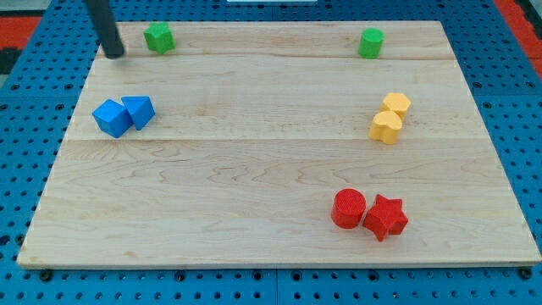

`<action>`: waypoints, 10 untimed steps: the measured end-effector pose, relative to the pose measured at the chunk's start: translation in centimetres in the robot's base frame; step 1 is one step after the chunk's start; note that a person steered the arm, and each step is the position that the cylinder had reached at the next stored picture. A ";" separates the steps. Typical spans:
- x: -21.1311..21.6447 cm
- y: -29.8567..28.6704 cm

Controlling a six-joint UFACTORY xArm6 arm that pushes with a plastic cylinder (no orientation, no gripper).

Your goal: Move the green star to the green circle

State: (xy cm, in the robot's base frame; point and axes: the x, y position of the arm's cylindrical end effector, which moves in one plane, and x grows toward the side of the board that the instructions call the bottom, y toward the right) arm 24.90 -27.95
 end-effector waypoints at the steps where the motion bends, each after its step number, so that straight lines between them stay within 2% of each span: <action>1: -3.0 1.0; 2: -2.1 9.7; 3: 1.8 17.5; 5: 4.7 36.4; 6: 7.2 34.0; 7: 8.0 36.1; 9: 6.3 45.6; 10: 6.4 45.8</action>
